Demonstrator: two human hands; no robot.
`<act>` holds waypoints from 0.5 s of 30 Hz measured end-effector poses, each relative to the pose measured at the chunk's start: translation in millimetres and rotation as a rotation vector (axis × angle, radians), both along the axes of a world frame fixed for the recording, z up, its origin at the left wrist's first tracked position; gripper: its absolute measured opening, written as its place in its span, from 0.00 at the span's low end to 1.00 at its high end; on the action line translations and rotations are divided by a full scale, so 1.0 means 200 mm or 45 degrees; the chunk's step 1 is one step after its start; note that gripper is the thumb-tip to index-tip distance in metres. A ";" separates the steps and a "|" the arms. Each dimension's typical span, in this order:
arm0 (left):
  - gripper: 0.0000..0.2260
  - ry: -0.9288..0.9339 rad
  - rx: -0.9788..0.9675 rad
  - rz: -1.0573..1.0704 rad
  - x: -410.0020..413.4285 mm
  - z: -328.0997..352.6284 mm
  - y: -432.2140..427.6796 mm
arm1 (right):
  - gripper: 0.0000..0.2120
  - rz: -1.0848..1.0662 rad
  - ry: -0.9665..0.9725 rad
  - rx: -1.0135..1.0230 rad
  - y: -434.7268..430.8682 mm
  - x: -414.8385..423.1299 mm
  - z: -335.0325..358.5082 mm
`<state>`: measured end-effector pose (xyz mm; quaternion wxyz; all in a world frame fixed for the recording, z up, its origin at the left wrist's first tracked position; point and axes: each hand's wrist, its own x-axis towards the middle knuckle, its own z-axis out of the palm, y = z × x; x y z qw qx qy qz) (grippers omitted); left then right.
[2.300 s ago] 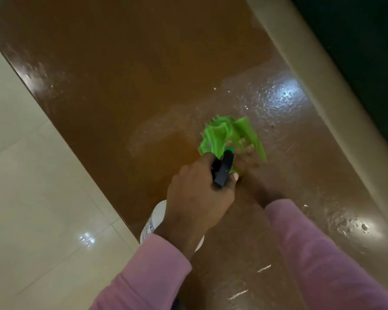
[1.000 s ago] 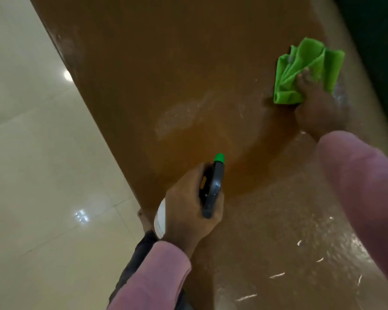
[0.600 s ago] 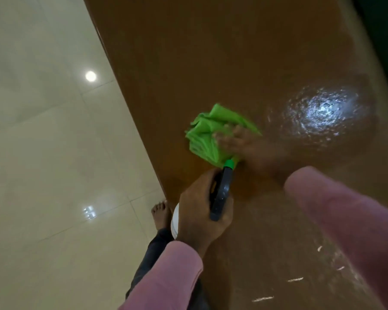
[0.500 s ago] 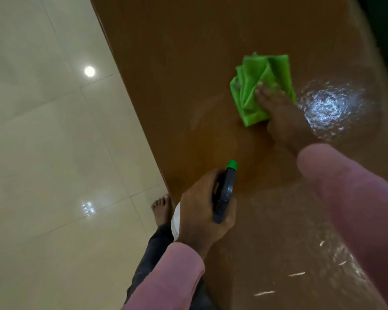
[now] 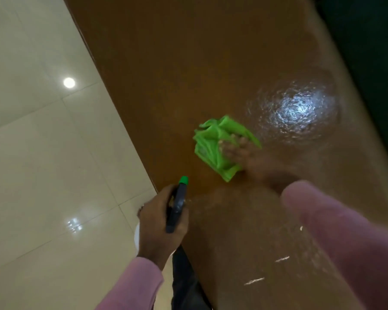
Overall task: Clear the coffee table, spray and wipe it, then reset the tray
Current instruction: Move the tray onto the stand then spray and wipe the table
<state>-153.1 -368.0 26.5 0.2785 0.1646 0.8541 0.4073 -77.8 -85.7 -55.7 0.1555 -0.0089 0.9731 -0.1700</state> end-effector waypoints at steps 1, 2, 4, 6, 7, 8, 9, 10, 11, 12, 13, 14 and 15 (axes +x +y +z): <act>0.08 -0.022 -0.012 0.017 0.00 0.01 -0.01 | 0.42 -0.277 -0.062 -0.011 0.16 0.00 0.04; 0.09 -0.042 -0.022 0.026 0.01 0.02 -0.02 | 0.44 -0.552 -0.115 -0.014 0.32 0.00 0.09; 0.10 -0.044 -0.033 0.017 0.03 0.04 -0.01 | 0.39 -1.003 -0.182 -0.031 0.56 -0.01 0.15; 0.11 -0.028 -0.007 0.010 0.05 0.06 0.03 | 0.33 -1.229 -0.098 -0.118 0.60 -0.05 0.16; 0.11 -0.021 0.008 0.006 0.06 0.07 0.06 | 0.32 -1.242 -0.074 -0.130 0.55 -0.08 0.16; 0.12 -0.015 0.021 -0.007 0.07 0.08 0.10 | 0.33 -1.203 -0.075 -0.095 0.47 -0.10 0.14; 0.12 -0.013 0.030 -0.026 0.08 0.09 0.16 | 0.35 -1.140 -0.090 -0.044 0.36 -0.10 0.12; 0.11 -0.021 0.041 -0.049 0.08 0.10 0.20 | 0.38 -1.054 -0.083 -0.041 0.23 -0.11 0.11; 0.11 -0.036 0.066 -0.066 0.08 0.11 0.27 | 0.40 -0.928 -0.062 -0.067 0.11 -0.11 0.10; 0.10 -0.046 0.088 -0.075 0.07 0.11 0.34 | 0.41 -0.728 -0.083 -0.084 0.03 -0.10 0.11; 0.10 -0.051 0.109 -0.084 0.06 0.11 0.41 | 0.42 -0.485 -0.105 -0.070 0.01 -0.07 0.09; 0.09 -0.044 0.124 -0.099 0.04 0.10 0.47 | 0.41 -0.316 -0.119 -0.050 0.06 -0.03 0.09; 0.09 -0.031 0.126 -0.120 0.02 0.10 0.52 | 0.41 -0.288 -0.155 -0.020 0.18 0.02 0.07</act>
